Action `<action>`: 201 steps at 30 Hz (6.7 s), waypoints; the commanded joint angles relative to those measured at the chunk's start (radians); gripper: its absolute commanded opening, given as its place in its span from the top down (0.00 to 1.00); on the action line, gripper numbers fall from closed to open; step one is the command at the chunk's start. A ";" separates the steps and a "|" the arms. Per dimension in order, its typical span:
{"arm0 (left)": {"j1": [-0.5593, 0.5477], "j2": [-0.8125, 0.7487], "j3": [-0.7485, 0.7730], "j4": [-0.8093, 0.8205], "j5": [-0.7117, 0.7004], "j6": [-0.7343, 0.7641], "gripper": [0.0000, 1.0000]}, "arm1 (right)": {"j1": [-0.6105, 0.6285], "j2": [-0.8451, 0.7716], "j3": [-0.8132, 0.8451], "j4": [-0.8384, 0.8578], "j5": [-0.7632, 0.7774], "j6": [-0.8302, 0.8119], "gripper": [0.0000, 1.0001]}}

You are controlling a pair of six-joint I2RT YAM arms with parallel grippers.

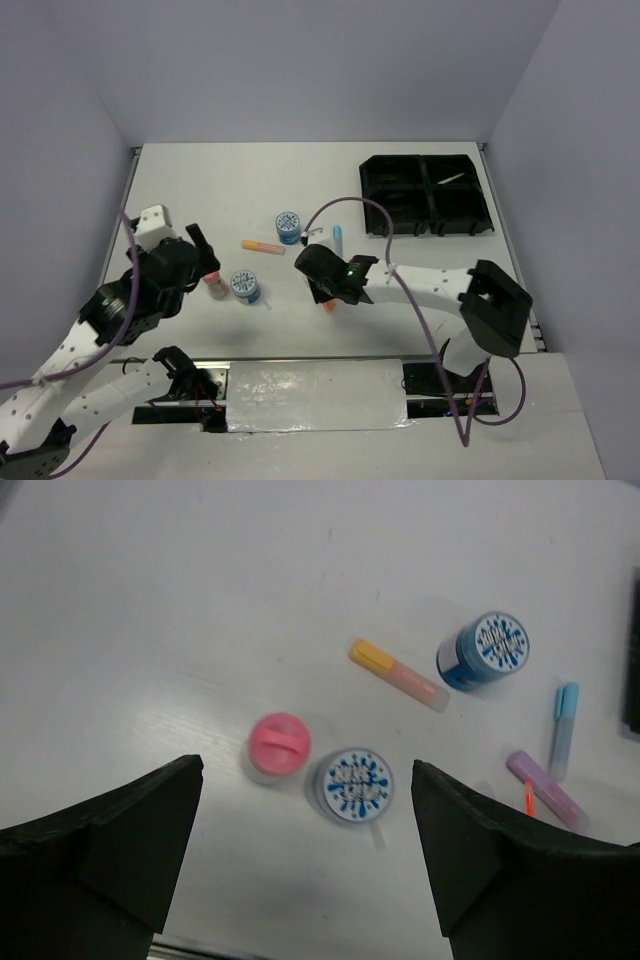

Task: Sort the stationery into containers
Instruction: Pick up the pen from the center of the board, then close the pen cap on the pen.

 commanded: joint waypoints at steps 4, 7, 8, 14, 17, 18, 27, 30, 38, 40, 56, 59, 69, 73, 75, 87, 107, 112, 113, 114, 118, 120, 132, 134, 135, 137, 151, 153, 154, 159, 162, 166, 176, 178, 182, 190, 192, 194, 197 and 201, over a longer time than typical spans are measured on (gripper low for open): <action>-0.124 0.251 -0.016 0.025 0.147 -0.322 0.03 | 0.008 -0.240 -0.045 -0.065 0.147 0.033 1.00; -0.253 0.405 0.055 -0.089 0.044 -0.509 0.01 | 0.008 -0.322 -0.077 -0.087 0.178 0.036 1.00; -0.270 0.476 0.088 -0.116 0.033 -0.591 0.01 | 0.008 -0.342 -0.088 -0.090 0.189 0.042 1.00; -0.344 0.639 0.072 -0.081 0.074 -0.704 0.01 | 0.003 -0.494 -0.168 -0.112 0.206 0.044 1.00; -0.353 0.687 0.044 -0.046 0.093 -0.741 0.02 | 0.003 -0.541 -0.188 -0.128 0.212 0.039 1.00; -0.353 0.701 0.038 -0.043 0.094 -0.755 0.03 | 0.003 -0.563 -0.195 -0.141 0.220 0.039 1.00; -0.353 0.854 0.036 0.011 0.091 -0.799 0.09 | 0.003 -0.659 -0.241 -0.151 0.232 0.013 1.00; -0.354 0.887 0.038 0.023 0.081 -0.811 0.12 | 0.002 -0.676 -0.254 -0.152 0.229 0.007 1.00; -0.322 0.954 0.009 0.063 0.065 -0.816 0.22 | 0.003 -0.704 -0.266 -0.161 0.236 -0.013 1.00; -0.318 0.965 -0.006 0.083 0.062 -0.810 0.22 | 0.002 -0.705 -0.271 -0.159 0.236 -0.016 1.00; -0.275 0.977 -0.111 0.224 0.088 -0.765 0.32 | 0.002 -0.667 -0.289 -0.125 0.206 -0.024 1.00; -0.270 0.976 -0.131 0.239 0.096 -0.765 0.34 | 0.003 -0.663 -0.289 -0.124 0.201 -0.024 1.00; -0.267 0.966 -0.167 0.273 0.130 -0.765 0.48 | 0.002 -0.652 -0.286 -0.122 0.195 -0.021 1.00; -0.275 0.947 -0.184 0.278 0.154 -0.769 0.52 | 0.000 -0.649 -0.284 -0.118 0.192 -0.021 1.00; -0.281 0.940 -0.187 0.276 0.157 -0.770 0.52 | 0.002 -0.647 -0.283 -0.116 0.192 -0.022 1.00; -0.311 0.937 -0.166 0.230 0.171 -0.810 0.52 | 0.003 -0.646 -0.283 -0.112 0.186 -0.024 1.00; -0.321 0.936 -0.206 0.293 0.196 -0.781 0.99 | 0.002 -0.682 -0.307 -0.092 0.157 -0.031 1.00; -0.345 0.829 -0.198 0.351 0.173 -0.682 1.00 | -0.045 -0.751 -0.367 0.043 -0.002 -0.064 1.00; -0.350 0.774 -0.186 0.373 0.167 -0.642 1.00 | -0.058 -0.761 -0.393 0.071 -0.039 -0.074 1.00; -0.351 0.746 -0.178 0.399 0.159 -0.602 1.00 | -0.079 -0.777 -0.409 0.098 -0.106 -0.079 1.00; -0.351 0.585 -0.129 0.556 0.165 -0.358 1.00 | -0.096 -0.819 -0.458 0.256 -0.224 -0.071 1.00; -0.350 0.491 -0.117 0.616 0.171 -0.278 1.00 | -0.096 -0.836 -0.485 0.348 -0.292 -0.059 1.00; -0.298 0.144 -0.261 1.135 0.309 0.033 1.00 | -0.089 -0.834 -0.623 0.811 -0.546 0.142 1.00; -0.296 0.129 -0.272 1.196 0.356 0.054 1.00 | -0.081 -0.836 -0.628 0.859 -0.567 0.162 1.00; -0.296 0.126 -0.278 1.207 0.369 0.066 1.00 | -0.078 -0.842 -0.631 0.872 -0.566 0.174 1.00; -0.296 0.124 -0.289 1.235 0.398 0.077 1.00 | -0.070 -0.866 -0.631 0.876 -0.548 0.177 1.00; -0.296 0.086 -0.407 1.463 0.496 0.077 1.00 | -0.070 -0.834 -0.623 0.967 -0.520 0.223 1.00; -0.296 0.084 -0.421 1.494 0.495 0.071 1.00 | -0.067 -0.822 -0.619 0.984 -0.524 0.229 1.00; -0.296 0.080 -0.431 1.502 0.493 0.068 1.00 | -0.066 -0.816 -0.613 0.991 -0.526 0.232 1.00; -0.295 0.072 -0.445 1.523 0.484 0.069 1.00 | -0.055 -0.782 -0.611 1.023 -0.529 0.243 1.00; -0.296 0.074 -0.451 1.532 0.484 0.066 1.00 | -0.050 -0.778 -0.610 1.033 -0.526 0.243 1.00; -0.295 0.081 -0.457 1.542 0.487 0.061 1.00 | -0.046 -0.781 -0.605 1.028 -0.518 0.240 1.00; -0.295 0.081 -0.471 1.545 0.479 0.054 1.00 | -0.044 -0.811 -0.600 0.997 -0.491 0.225 1.00; -0.296 0.084 -0.471 1.546 0.483 0.049 1.00 | -0.046 -0.814 -0.599 0.991 -0.483 0.220 1.00; -0.296 0.094 -0.471 1.537 0.486 0.043 1.00 | -0.046 -0.814 -0.588 0.973 -0.480 0.209 1.00; -0.295 0.098 -0.476 1.557 0.501 0.028 1.00 | -0.046 -0.810 -0.584 0.974 -0.468 0.205 1.00; -0.295 0.101 -0.479 1.560 0.507 0.022 1.00 | -0.046 -0.811 -0.579 0.973 -0.462 0.200 1.00; -0.295 0.103 -0.485 1.571 0.510 0.015 1.00 | -0.046 -0.814 -0.573 0.962 -0.454 0.194 1.00; -0.296 0.107 -0.490 1.579 0.515 0.008 1.00 | -0.046 -0.810 -0.561 0.958 -0.449 0.188 1.00; -0.295 0.110 -0.494 1.595 0.530 -0.005 1.00 | -0.046 -0.796 -0.553 0.959 -0.437 0.183 1.00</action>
